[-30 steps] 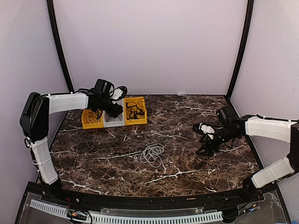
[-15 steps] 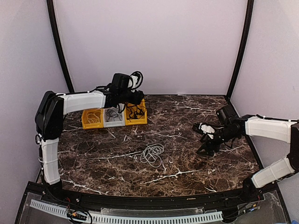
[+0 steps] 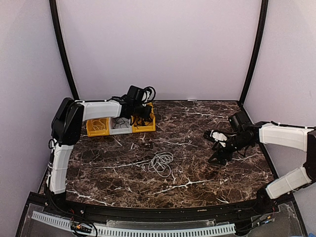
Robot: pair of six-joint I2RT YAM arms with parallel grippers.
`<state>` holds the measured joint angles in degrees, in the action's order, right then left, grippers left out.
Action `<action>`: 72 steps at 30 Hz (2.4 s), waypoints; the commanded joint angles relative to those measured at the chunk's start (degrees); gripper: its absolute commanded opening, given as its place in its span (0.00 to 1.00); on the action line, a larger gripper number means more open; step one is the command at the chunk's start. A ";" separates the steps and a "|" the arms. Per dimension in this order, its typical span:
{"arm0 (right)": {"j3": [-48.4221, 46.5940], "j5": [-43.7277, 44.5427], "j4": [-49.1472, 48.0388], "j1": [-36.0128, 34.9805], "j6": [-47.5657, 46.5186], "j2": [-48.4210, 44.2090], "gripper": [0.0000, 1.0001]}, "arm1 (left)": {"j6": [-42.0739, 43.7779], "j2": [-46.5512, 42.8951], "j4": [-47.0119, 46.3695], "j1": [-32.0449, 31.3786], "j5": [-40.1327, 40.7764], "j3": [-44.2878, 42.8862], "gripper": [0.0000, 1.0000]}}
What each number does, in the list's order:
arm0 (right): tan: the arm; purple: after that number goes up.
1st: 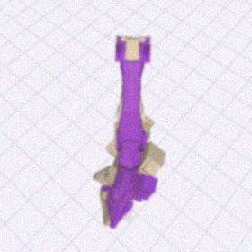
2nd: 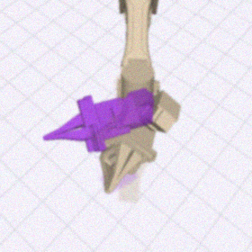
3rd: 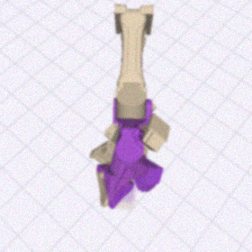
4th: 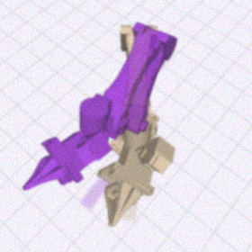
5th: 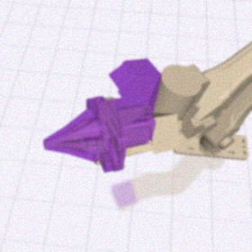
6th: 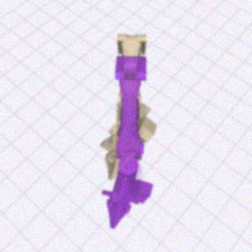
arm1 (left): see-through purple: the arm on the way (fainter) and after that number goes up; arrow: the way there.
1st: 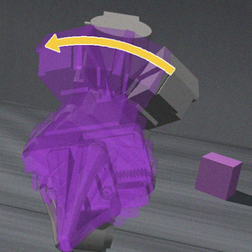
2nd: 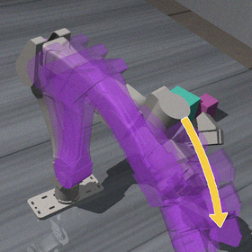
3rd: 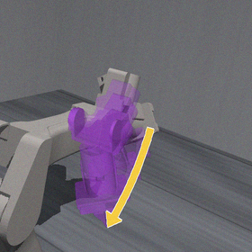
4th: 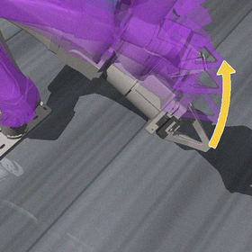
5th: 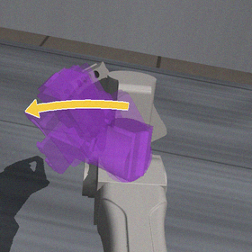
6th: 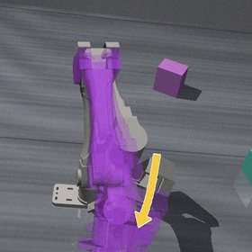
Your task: Untangle the cables
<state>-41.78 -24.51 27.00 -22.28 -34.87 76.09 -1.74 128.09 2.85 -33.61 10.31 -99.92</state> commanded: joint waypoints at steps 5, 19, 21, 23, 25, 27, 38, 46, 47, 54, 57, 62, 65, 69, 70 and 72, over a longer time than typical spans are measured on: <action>-0.76 0.59 -1.01 -0.39 0.24 0.69 0.79 | 1.04 8.47 4.19 0.16 5.07 -12.76 0.43; -0.58 1.57 -1.27 -0.39 0.24 1.08 0.79 | 2.91 6.92 5.22 0.38 6.42 -15.65 0.00; -0.58 1.60 -1.30 -0.39 0.22 1.07 0.79 | 2.73 2.61 2.85 0.38 7.42 -11.74 0.00; -0.65 1.60 -1.30 -0.39 0.17 1.03 0.79 | 2.23 -2.02 -0.48 0.38 8.10 -6.94 0.00; -0.67 1.71 -1.27 -0.35 0.15 1.09 0.79 | 2.06 -6.09 -3.18 0.43 8.97 -1.36 0.00; -0.68 1.77 -1.22 -0.39 0.07 1.08 0.79 | 2.01 -9.16 -5.00 0.39 10.29 2.06 0.00; -0.66 1.48 -1.16 -0.38 -0.07 0.63 0.79 | 1.97 -11.66 -3.77 1.13 11.35 8.91 0.00; -0.50 1.45 -0.99 -0.39 -0.11 0.54 0.79 | 1.33 -8.71 6.47 2.05 14.62 3.71 0.00; -0.57 1.36 -1.00 -0.39 -0.11 0.63 0.79 | 2.28 -8.37 8.11 2.23 14.99 3.17 0.00; -0.58 1.35 -0.92 -0.39 -0.20 0.75 0.79 | 8.02 -3.12 15.80 2.45 18.16 -4.92 0.00; -0.58 1.35 -0.97 -0.39 -0.20 0.86 0.79 | 9.77 -1.56 15.53 2.34 17.11 -7.15 0.00; -0.50 1.47 -0.82 -0.40 -0.20 0.98 0.79 | 13.74 3.07 17.16 1.79 16.69 -15.20 0.00; -0.50 1.54 -0.82 -0.38 -0.20 0.83 0.79 | 16.24 7.15 17.90 1.28 16.30 -20.50 0.00; -0.41 1.79 -0.84 -0.39 -0.14 0.82 0.79 | 17.24 11.27 19.57 0.62 16.81 -25.27 0.00; -0.36 1.79 -0.89 -0.39 -0.18 0.81 0.79 | 17.05 11.80 19.52 0.59 16.70 -25.52 0.00; -0.32 1.82 -1.00 -0.39 -0.17 0.77 0.79 | 15.87 11.90 19.05 0.56 15.21 -25.59 0.00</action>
<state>-41.78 -22.83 26.98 -22.28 -34.92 76.95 13.56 139.39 19.70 -32.56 26.81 -123.66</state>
